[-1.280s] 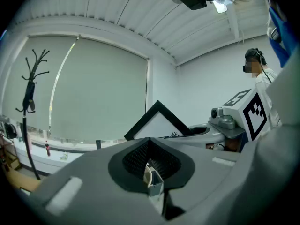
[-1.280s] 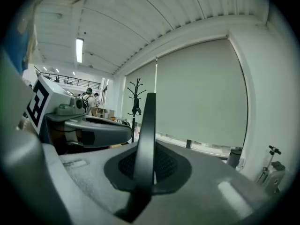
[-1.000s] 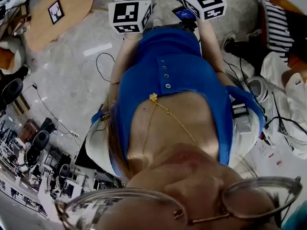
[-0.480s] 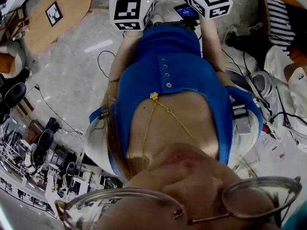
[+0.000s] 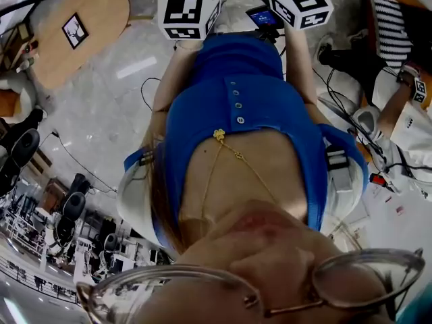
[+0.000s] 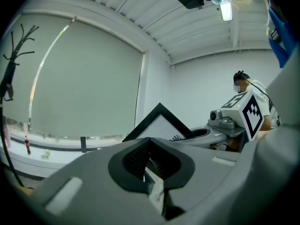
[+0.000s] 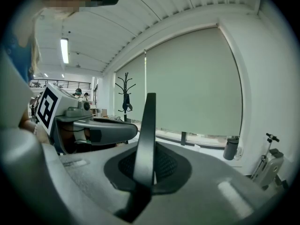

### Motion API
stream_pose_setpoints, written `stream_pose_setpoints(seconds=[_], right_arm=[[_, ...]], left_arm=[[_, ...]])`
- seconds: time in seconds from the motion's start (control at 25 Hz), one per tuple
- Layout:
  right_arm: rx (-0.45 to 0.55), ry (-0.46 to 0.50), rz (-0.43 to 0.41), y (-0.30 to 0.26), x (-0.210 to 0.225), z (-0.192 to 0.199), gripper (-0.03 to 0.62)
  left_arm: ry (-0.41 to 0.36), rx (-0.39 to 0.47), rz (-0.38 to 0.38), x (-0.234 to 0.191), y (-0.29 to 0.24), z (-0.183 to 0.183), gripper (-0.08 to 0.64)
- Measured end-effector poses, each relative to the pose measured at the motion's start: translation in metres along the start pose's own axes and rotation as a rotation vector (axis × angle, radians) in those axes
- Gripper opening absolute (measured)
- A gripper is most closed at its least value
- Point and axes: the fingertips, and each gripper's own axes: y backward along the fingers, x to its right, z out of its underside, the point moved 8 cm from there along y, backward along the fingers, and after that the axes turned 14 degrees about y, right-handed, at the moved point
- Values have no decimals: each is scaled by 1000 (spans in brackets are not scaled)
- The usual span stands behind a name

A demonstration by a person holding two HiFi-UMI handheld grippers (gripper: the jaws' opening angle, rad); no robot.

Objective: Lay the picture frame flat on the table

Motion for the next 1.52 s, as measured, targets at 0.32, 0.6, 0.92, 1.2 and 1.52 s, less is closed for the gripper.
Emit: stream_pose_setpoints(seconds=[0.32,0.6,0.92,1.2,1.52], right_arm=[[-14,-16,54,-75,25,-14,12],[-17,-25,89,-129,45,-22,12],[-41,-39,140,-153,55,-19,11],[-70,-11,150,-160,67,-18,11],[-55,-6,128,-191,144,-13,12]], left_arm=[[-11,-22,70,-70,-40,-30,-3],[-26,-43,104,-122,-67,-50,-3],[-14,-51,130,-152,-80,-55,-2],[3,-68,138,-165,-96,-56,-3],[-11,-43,111,-182,-168,-79,-3]])
